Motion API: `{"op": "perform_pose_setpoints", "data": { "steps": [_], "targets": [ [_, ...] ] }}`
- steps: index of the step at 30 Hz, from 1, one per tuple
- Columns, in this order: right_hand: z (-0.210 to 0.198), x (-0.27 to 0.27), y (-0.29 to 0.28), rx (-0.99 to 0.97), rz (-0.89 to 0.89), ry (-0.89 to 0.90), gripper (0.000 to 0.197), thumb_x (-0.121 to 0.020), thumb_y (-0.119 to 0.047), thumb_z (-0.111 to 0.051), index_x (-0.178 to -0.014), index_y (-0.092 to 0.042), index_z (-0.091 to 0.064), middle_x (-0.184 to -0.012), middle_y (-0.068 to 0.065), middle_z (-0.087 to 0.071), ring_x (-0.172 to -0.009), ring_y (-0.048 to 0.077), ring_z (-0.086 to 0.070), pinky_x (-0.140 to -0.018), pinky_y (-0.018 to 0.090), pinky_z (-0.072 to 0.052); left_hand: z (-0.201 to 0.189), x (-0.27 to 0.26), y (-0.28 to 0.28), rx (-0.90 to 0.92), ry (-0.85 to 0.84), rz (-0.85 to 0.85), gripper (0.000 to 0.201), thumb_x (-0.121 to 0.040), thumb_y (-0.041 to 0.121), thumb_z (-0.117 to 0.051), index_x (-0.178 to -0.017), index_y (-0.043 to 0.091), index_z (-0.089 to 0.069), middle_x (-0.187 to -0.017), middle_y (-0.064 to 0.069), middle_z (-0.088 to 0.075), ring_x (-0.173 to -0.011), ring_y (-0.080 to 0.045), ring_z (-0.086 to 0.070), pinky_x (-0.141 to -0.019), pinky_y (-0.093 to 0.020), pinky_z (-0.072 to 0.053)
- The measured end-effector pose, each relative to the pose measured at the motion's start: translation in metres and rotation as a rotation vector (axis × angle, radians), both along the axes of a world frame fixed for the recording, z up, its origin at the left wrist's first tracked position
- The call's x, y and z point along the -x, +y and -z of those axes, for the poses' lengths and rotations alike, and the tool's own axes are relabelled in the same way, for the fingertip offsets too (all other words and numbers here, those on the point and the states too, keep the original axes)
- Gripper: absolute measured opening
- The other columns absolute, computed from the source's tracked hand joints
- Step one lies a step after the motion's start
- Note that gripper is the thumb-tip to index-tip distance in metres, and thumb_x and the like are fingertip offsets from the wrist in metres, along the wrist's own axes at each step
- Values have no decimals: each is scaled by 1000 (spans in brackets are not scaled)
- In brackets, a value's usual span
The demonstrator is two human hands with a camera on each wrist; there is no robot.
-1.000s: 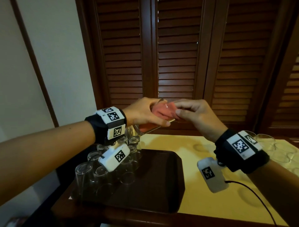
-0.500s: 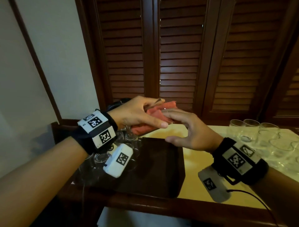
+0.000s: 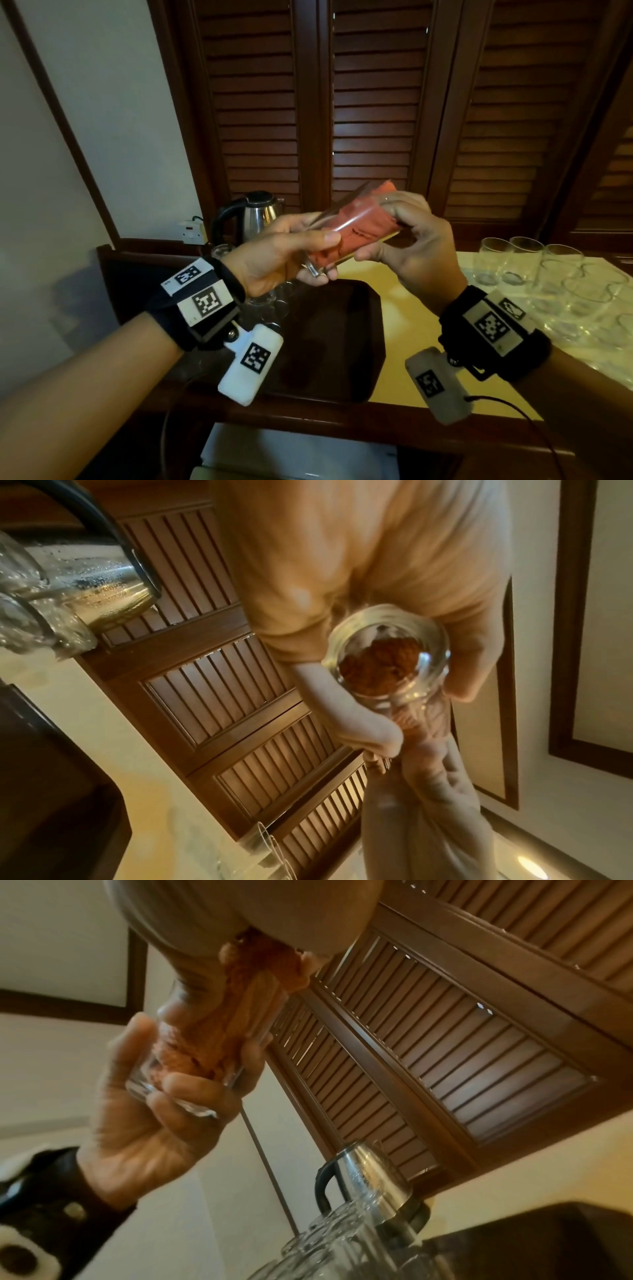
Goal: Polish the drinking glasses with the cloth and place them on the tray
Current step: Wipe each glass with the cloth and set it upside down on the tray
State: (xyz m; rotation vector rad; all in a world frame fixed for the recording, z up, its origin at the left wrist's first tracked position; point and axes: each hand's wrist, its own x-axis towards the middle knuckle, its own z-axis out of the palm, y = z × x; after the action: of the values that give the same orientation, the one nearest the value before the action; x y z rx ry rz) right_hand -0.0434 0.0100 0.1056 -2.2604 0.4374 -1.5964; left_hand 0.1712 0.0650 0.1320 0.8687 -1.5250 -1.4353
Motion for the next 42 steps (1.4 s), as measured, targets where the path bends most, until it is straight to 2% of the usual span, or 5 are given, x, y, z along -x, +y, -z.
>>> {"op": "perform_pose_setpoints", "data": {
  "steps": [14,21,29,37,42],
  "targets": [
    [-11,5,7,-502,-290,107,53,-80,-20,-80,-126,-17,-55,-117,2,-66,-111,19,-66,-95,37,-54,-2,4,-2,407,-372,-288,81,-62,40,-83,-135,29,-52,-122,0,-64,-92,-19,-71,-64,-27,-59],
    [-6,10,7,-212,-95,252,61,-81,-49,-67,-135,-29,-47,-128,-8,-58,-120,10,-54,-97,24,-48,4,-1,-1,135,-34,-185,62,-67,22,-79,-126,13,-61,-102,-6,-72,-72,-23,-67,-52,-21,-55],
    [5,5,8,-514,-276,108,27,-88,-16,-72,-111,-19,-58,-108,-4,-64,-100,8,-62,-82,23,-51,12,6,-4,565,-599,-411,91,-65,34,-91,-144,25,-46,-132,11,-57,-120,-8,-58,-101,-39,-53],
    [6,9,19,-91,-21,117,50,-86,-42,-66,-127,-14,-56,-122,4,-58,-117,14,-52,-95,18,-45,8,7,5,202,-65,-101,58,-69,20,-76,-125,16,-62,-101,-2,-72,-79,-22,-67,-59,-25,-57],
    [1,-2,27,-378,-241,18,36,-90,-17,-71,-122,-10,-56,-112,-2,-64,-104,6,-63,-85,21,-52,6,6,4,547,-454,-344,86,-68,17,-90,-143,21,-48,-126,6,-63,-111,-11,-65,-90,-32,-58]
  ]
}}
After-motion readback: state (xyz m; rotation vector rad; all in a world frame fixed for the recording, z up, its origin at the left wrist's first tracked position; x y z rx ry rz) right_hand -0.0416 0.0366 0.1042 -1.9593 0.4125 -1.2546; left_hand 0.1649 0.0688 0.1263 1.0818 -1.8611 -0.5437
